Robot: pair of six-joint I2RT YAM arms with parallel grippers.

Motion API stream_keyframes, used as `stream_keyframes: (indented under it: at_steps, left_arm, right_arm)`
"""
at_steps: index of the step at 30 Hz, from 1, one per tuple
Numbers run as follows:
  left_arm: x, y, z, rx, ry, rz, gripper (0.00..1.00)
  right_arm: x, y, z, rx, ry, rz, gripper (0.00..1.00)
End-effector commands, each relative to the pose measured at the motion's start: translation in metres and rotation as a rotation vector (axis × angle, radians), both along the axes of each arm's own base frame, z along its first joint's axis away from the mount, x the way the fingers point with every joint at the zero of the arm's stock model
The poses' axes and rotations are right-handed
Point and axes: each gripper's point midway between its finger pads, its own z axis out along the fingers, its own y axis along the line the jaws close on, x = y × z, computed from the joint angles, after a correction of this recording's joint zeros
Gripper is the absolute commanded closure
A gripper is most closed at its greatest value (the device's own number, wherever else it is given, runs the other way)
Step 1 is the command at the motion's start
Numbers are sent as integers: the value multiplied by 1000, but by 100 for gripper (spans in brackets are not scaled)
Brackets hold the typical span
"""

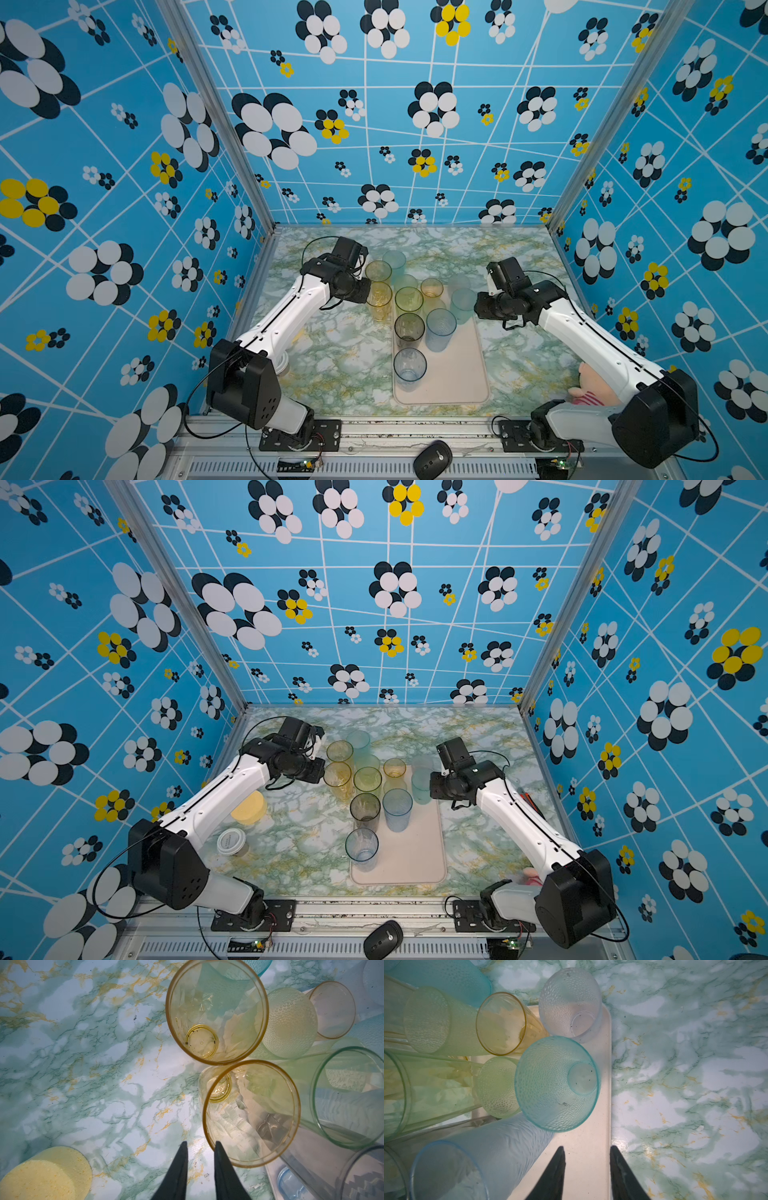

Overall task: Place the glasses into the tray
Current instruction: 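Move the left gripper to the amber glass beside the tray, then lower the left gripper around the amber glass rim and close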

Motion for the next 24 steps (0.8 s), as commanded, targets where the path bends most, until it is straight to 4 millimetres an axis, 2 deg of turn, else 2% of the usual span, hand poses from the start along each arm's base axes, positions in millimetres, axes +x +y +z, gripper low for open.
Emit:
stream_keyframes:
  at_steps: [1,10,24]
  left_arm:
    - [9,-6,10,-38,-25,3,75]
    - [16,-10,6,-36,-17,-5,75]
    - [19,-10,-8,-9,15,-16,81]
  right_arm:
    - [-3,0,-3,-14,13,-7,62]
    - [-1,0,-4,-16,11,-4,62]
    - [1,1,-3,-20,6,1,62]
